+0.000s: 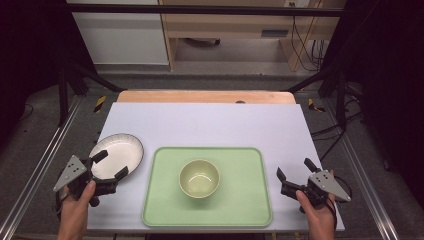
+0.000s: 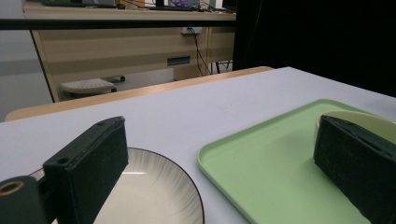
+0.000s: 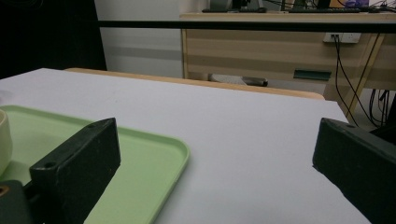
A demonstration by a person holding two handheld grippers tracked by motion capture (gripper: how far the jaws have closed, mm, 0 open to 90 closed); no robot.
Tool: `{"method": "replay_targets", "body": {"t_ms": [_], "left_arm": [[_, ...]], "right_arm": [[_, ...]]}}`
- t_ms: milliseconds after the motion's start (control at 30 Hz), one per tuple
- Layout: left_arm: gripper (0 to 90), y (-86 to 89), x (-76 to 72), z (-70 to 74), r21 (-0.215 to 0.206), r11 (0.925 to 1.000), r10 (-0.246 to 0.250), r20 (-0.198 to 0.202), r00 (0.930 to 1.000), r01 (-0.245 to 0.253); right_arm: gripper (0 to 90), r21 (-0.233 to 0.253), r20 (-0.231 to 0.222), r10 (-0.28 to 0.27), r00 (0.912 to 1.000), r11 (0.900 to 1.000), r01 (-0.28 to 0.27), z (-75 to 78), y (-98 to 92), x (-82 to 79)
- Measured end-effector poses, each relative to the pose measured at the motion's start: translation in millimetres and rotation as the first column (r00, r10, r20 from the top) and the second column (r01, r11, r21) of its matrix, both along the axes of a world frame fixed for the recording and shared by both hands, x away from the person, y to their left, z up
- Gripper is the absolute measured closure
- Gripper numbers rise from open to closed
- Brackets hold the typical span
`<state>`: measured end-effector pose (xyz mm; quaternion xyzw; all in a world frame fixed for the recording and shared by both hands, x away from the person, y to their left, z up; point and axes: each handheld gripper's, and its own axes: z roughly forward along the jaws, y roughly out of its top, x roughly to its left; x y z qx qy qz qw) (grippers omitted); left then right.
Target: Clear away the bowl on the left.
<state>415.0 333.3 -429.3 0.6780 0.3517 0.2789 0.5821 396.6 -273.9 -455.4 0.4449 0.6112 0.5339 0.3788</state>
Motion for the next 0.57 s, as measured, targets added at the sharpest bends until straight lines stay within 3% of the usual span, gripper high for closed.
{"method": "replay_targets", "body": {"t_ms": [567], "left_arm": [[3.6, 9.0, 10.0, -14.7, 0.013, 0.9996, 0.026, -0.012, 0.9996, -0.025]], "right_arm": [[1.7, -0.018, 0.023, -0.021, 0.9995, 1.000, 0.021, 2.4, -1.1, -1.7]]}}
